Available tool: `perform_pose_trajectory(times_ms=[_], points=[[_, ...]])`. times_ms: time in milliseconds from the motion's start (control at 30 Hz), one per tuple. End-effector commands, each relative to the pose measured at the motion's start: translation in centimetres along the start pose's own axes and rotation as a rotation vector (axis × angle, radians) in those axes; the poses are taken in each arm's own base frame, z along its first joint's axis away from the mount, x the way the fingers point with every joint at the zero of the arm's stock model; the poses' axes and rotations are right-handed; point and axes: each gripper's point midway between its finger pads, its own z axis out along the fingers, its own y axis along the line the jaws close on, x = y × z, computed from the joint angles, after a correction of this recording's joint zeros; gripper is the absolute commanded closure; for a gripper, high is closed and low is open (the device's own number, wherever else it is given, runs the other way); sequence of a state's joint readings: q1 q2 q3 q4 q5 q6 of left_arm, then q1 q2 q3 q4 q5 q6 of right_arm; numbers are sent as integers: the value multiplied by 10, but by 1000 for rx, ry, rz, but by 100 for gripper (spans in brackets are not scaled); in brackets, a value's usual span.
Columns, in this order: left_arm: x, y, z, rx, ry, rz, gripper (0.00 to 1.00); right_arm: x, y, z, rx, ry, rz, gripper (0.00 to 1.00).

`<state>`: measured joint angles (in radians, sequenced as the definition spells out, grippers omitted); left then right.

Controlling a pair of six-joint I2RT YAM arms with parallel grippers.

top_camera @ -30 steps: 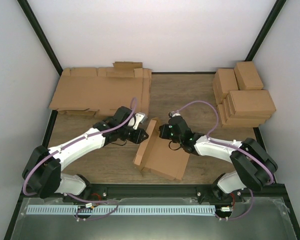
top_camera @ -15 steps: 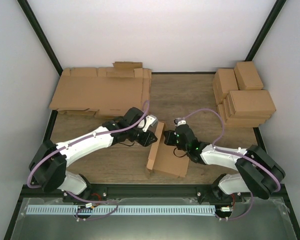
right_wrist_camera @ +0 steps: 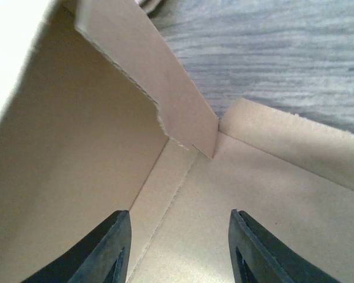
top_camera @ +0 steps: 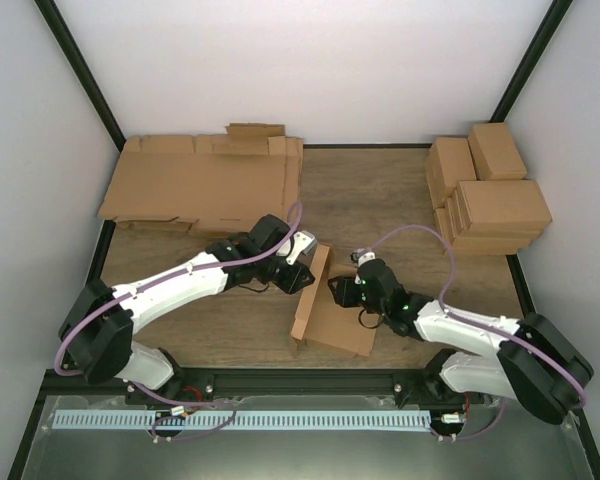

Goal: Fold the paper box

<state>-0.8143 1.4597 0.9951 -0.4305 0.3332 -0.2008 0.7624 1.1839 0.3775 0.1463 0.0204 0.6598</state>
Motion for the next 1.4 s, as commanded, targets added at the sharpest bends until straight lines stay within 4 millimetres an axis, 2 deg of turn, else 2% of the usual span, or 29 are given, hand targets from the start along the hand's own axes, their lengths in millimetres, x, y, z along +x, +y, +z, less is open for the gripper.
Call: perform_pose_trajectory(times_ms=[0,167,267,367,433,533,567,600,667,767,833,967,1367], points=[[20,15,9,-58,84,-6,76,-18,3,-15,-13,-47,-49,50],[20,15,10,-58,82,-8,76,-45,-3,-31,-94,-108,-40,50],[20,16,9,-68,84,-13,76,-66,-20,-37,-54,-154,1,50],[21,17,9,-71,85,-18,76,-83,-29,-38,-63,-184,26,50],[21,17,9,-71,83,-19,76,-89,-27,-32,-94,-177,3,50],[20,16,8,-67,82,-19,76,-88,-25,-7,-115,-87,-71,53],[20,16,8,-67,81,-18,76,-89,-23,2,-131,-60,-101,61],[20,16,8,-67,82,-18,76,-85,-22,10,-148,-36,-120,64],[20,15,8,-65,80,-16,76,-78,-20,20,-191,-21,-152,65],[19,15,7,-62,78,-13,76,-69,-5,18,-308,-48,-220,63],[19,14,8,-60,78,-11,76,-67,-2,16,-336,-74,-260,61],[19,14,9,-56,82,-2,76,-66,-5,19,-325,-91,-328,60],[15,10,15,-16,97,33,75,-67,10,36,-378,-116,-445,55]])
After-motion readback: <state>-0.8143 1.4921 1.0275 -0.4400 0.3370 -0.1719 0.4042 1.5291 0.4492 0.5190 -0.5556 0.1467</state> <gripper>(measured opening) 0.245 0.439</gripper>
